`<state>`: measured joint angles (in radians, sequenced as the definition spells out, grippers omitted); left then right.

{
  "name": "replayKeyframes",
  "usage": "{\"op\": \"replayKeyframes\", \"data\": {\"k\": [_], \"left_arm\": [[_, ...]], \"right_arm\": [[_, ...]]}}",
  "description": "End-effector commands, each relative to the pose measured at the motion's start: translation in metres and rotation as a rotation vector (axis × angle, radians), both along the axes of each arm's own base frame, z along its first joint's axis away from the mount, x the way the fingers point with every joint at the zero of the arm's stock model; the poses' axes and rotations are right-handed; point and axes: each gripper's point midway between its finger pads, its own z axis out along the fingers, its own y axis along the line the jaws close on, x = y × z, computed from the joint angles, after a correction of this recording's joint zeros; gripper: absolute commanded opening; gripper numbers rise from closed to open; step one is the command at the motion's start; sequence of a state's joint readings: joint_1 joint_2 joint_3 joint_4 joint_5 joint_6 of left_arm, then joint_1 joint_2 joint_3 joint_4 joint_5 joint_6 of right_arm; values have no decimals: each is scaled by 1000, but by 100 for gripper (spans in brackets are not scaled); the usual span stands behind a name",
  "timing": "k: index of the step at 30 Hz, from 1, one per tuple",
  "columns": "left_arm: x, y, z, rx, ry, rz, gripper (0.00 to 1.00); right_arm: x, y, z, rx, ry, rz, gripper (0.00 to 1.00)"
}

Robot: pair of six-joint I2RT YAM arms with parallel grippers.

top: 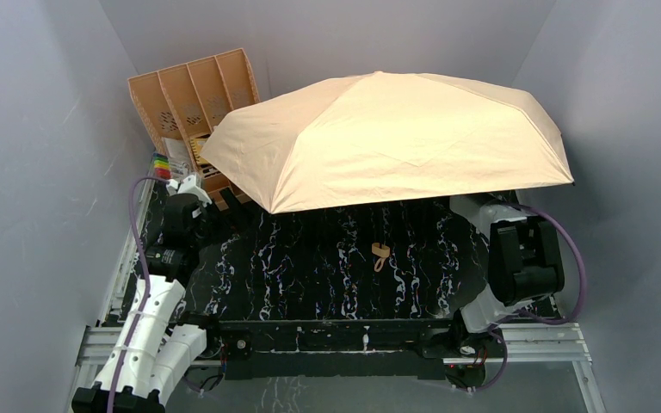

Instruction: Put away the umbrella

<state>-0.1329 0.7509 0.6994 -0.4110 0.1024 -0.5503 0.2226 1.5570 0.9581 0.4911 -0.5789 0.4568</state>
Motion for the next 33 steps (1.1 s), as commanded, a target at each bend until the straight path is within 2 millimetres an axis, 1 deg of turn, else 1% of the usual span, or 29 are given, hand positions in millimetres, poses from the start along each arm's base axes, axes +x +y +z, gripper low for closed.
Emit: {"op": "replayKeyframes", "data": {"k": [1,4,7,10,13,16,20,26,30,31,32,33], "left_arm": [[2,-17,4,-48,-24,-93,98],[6,-22,6,-53,-34,-122,98],[10,-24,13,-50,-53,-137,98],[13,-29,27,-58,-102,-176,98],[14,-39,43,-82,-144,-236,98],[12,-51,58,-115,-168,-302,98],[8,-67,77,-173,-187,-365,98],[8,-102,121,-271,-270,-489,98],[14,-129,139,-289,-303,-572,98],[14,-138,144,-295,-310,-596,98],[18,-147,145,-292,-316,-608,98],[19,-159,148,-285,-326,-631,98]], "right_arm": [[19,22,55,56,-168,29,66],[24,33,59,73,-161,42,52],[27,38,68,122,-132,39,36],[25,43,85,204,-107,23,24],[21,50,104,282,-80,5,9],[15,54,125,352,-58,-14,0],[6,57,149,428,-39,-15,0],[-16,66,172,539,9,37,0],[-33,77,184,588,42,85,0],[-36,79,187,597,52,91,0],[-39,80,190,608,72,85,0],[-41,81,191,605,92,66,0]]}}
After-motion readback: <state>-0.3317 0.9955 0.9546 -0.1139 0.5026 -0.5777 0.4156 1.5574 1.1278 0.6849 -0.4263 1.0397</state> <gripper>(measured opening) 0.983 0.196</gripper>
